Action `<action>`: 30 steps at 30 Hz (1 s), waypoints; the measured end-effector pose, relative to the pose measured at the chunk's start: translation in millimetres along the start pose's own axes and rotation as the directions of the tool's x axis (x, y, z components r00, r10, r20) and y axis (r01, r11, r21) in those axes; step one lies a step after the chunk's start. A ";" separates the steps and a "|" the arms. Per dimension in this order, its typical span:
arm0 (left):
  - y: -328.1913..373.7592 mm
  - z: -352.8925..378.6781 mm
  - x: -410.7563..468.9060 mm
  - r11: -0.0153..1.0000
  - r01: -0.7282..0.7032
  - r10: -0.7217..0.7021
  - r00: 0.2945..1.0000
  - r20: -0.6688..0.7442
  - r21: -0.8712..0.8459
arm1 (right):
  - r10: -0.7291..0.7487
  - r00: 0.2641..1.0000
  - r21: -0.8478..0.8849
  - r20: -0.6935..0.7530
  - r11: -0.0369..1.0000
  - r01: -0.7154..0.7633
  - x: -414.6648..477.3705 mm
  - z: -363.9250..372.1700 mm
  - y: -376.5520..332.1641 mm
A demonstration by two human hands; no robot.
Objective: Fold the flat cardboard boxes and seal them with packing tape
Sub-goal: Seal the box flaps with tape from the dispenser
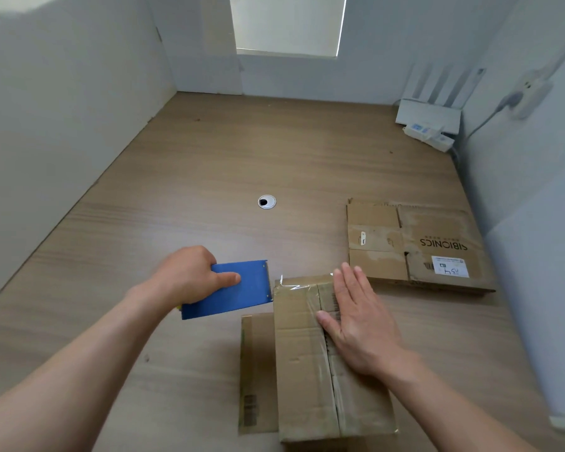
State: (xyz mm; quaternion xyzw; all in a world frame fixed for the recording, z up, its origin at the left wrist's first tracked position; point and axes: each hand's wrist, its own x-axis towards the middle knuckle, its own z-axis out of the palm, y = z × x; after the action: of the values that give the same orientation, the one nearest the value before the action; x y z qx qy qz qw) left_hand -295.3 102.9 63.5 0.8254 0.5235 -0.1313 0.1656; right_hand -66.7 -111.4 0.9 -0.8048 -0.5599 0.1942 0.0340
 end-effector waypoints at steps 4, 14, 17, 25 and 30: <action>15.8 36.8 -8.4 0.981 0.022 0.009 0.988 -0.157 0.194 | -0.001 1.000 -0.005 -0.018 1.000 0.001 -0.9 -2.2 -2.3; -85.7 160.8 -44.4 0.990 0.099 -0.064 0.949 -0.310 0.099 | -0.002 0.999 -0.023 -0.037 1.000 0.001 -2.7 -2.1 -3.2; -100.0 186.3 -56.9 0.978 0.206 -0.197 0.960 -0.201 0.026 | -0.004 0.999 -0.014 -0.044 1.000 0.003 -3.1 -3.2 -4.4; 42.3 101.9 -79.5 0.752 -0.318 0.001 0.876 -0.482 -0.577 | -0.008 0.999 0.010 -0.046 1.000 0.008 -2.3 0.2 -2.1; 112.8 116.4 -53.0 0.670 -0.238 0.066 0.962 -0.264 -0.703 | -0.016 0.998 0.058 -0.063 0.998 0.020 -1.2 4.3 0.4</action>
State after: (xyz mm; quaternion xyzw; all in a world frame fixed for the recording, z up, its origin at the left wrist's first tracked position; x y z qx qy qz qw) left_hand -220.1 -33.2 -6.5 0.7413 0.4761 0.1923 0.4322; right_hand -68.2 -113.3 -2.8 -0.8039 -0.5599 0.1852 0.0769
